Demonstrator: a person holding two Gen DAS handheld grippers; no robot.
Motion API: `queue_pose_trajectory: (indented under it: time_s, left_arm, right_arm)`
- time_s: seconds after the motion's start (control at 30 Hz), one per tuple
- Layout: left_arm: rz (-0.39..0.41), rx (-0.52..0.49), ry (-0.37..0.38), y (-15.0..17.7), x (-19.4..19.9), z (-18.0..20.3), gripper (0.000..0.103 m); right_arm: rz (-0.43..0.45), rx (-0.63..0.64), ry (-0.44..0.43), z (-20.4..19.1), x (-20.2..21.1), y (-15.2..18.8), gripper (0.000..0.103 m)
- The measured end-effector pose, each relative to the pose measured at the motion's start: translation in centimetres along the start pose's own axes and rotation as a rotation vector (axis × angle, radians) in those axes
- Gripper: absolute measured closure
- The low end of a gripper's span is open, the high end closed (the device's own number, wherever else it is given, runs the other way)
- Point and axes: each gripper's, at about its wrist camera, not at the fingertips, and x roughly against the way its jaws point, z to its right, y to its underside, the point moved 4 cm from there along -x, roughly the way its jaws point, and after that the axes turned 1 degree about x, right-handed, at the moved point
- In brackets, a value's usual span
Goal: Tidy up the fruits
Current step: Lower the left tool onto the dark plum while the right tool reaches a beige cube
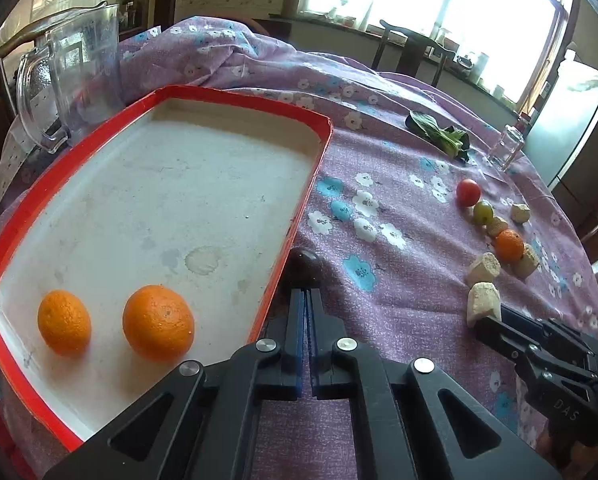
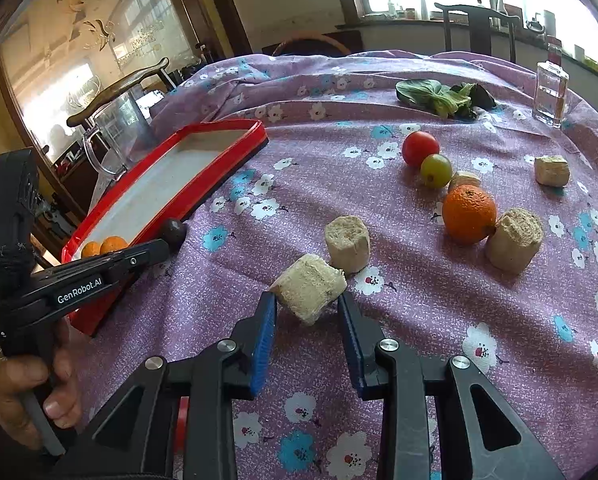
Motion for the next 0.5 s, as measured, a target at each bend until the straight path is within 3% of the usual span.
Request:
queue_pose_trajectory:
  time_s: [0.07,0.2,0.3,0.4,0.43,0.5]
  left_arm:
    - [0.002,0.011,-0.014,-0.2,0.0,0.3,0.090]
    - [0.015,-0.020,-0.043,-0.1,0.0,2.3,0.059]
    - [0.033,-0.048,-0.096,0.2,-0.2,3.3,0.053]
    - [0.049,-0.061,-0.089,0.1,-0.5,4.3,0.044]
    - [0.070,-0.118,-0.052,0.1,-0.4,5.4,0.046]
    - [0.051,-0.197,0.063,0.5,0.0,7.4,0.074]
  right_arm:
    - [-0.002,-0.001,-0.004,0.1,0.0,-0.1,0.070]
    - [-0.002,0.008,-0.009,-0.1,0.2,-0.1,0.069]
    - [0.003,0.005,-0.012,0.1,0.4,-0.1,0.069]
    - [0.008,-0.004,-0.017,0.4,0.6,-0.1,0.069]
    - [0.010,-0.009,-0.018,0.6,0.6,0.0,0.069]
    - [0.011,-0.021,-0.024,0.9,0.8,0.1,0.069]
